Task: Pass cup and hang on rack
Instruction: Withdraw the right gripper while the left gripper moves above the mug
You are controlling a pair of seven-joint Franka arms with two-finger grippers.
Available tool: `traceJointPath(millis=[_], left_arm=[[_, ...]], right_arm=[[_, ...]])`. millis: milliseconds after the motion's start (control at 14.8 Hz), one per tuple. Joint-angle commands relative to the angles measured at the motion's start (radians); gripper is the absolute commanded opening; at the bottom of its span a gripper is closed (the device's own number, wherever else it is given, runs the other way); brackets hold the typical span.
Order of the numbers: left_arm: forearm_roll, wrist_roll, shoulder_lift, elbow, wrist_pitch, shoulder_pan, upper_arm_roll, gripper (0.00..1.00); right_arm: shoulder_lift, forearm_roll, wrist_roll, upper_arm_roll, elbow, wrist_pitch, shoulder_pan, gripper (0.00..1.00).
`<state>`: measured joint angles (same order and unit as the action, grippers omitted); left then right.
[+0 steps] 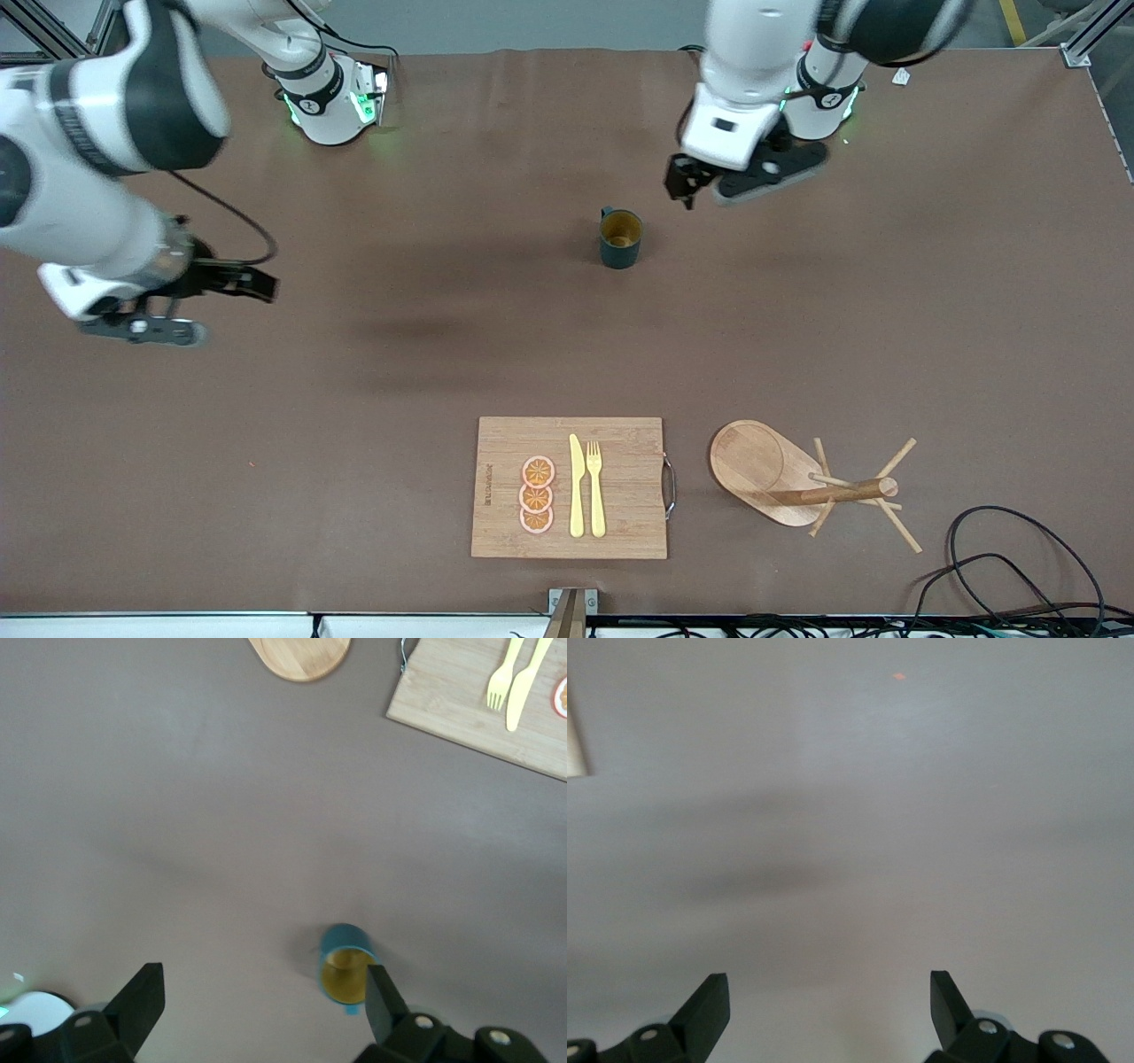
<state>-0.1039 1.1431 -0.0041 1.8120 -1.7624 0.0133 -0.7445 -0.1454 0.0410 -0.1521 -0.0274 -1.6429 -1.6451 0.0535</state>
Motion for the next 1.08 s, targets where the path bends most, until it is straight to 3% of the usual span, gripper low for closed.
traceJointPath(millis=[0,203,338,609,812,1015], left_arm=[[-0.075,0.206,-0.014,0.116,-0.101,-0.007,-0.117,0.99],[-0.166,0.439,-0.013,0.231,-0.178,-0.001,-0.243,0.98],[-0.227,0.564,-0.008,0.3,-0.235,0.013,-0.301,0.98],[-0.391,0.789,0.113,0.323,-0.261,0.112,-0.303,0.96],[-0.572,1.001,0.249,0.323,-0.241,0.178,-0.303,0.96],[-0.693,1.136,0.338,0.334,-0.18,0.256,-0.297,0.96]], right_arm=[[0.053,0.003,0.141,-0.025,-0.058,-0.032,-0.073,1.0],[0.089,0.005,0.241,-0.023,-0.08,-0.038,-0.104,1.0],[0.142,0.006,0.32,-0.023,-0.151,-0.083,-0.13,1.0],[0.266,0.007,0.501,-0.022,-0.333,-0.232,-0.193,1.0],[0.277,0.007,0.655,-0.023,-0.414,-0.353,-0.256,1.0],[0.282,-0.009,0.657,-0.023,-0.48,-0.39,-0.285,1.0]])
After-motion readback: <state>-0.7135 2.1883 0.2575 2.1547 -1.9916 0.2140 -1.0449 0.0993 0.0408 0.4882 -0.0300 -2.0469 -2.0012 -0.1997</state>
